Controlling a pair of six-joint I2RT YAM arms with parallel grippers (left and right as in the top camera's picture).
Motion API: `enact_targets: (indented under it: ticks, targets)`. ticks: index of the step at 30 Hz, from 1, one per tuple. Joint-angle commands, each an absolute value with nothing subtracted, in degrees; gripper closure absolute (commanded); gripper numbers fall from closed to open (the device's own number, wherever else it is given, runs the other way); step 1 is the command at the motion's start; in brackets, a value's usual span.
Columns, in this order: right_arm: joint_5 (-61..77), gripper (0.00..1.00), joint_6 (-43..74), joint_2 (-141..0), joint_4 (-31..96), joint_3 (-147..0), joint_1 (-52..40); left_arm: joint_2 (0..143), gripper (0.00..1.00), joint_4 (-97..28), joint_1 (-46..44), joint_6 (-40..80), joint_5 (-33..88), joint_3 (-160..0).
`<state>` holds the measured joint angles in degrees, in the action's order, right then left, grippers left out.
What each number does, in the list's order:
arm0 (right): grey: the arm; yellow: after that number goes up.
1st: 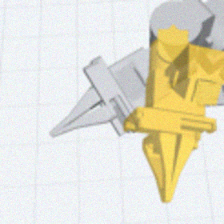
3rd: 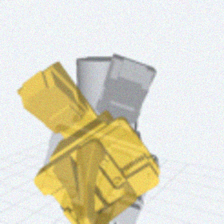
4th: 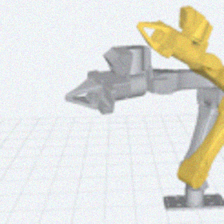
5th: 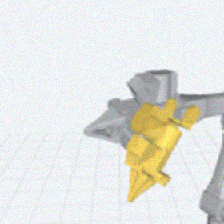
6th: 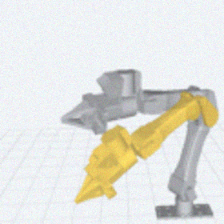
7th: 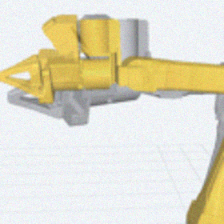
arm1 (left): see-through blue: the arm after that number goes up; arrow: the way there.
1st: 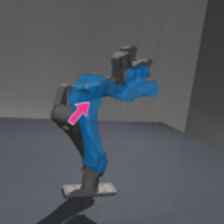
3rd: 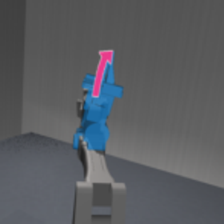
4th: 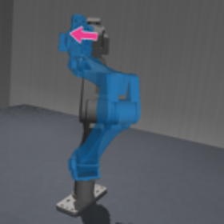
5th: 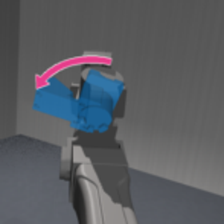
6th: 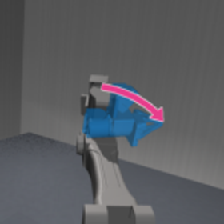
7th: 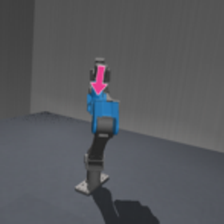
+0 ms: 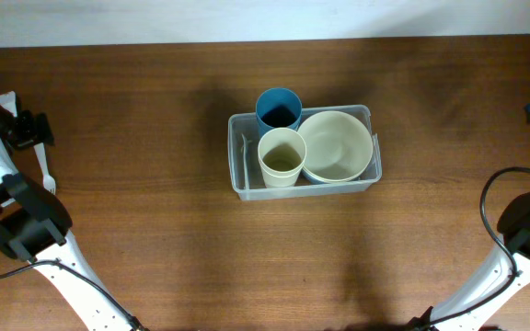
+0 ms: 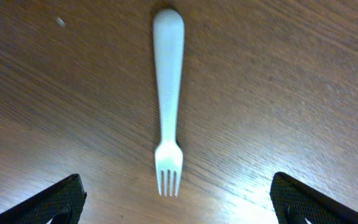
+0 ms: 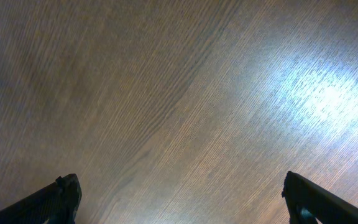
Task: Pack container
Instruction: 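Lower the left gripper onto the white fork on the left table area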
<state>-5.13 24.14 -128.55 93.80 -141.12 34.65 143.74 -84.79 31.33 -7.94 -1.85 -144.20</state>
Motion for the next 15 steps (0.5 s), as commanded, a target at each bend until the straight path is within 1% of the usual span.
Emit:
enact_targets:
  ticks: [1,7,15]
  targets:
    - [-6.07,0.01,24.21,-128.09,93.62,-140.84,34.94,144.59,0.03,-83.50,31.79,-9.37,-3.88,-143.83]
    - [-6.07,0.01,24.21,-128.09,93.62,-140.84,34.94,146.41,0.04,-83.35,32.42,-10.00,-1.67,-142.32]
    - [-6.09,0.01,24.21,-128.09,93.62,-140.84,34.94,150.28,0.03,-83.55,32.47,-9.96,-1.65,-142.30]
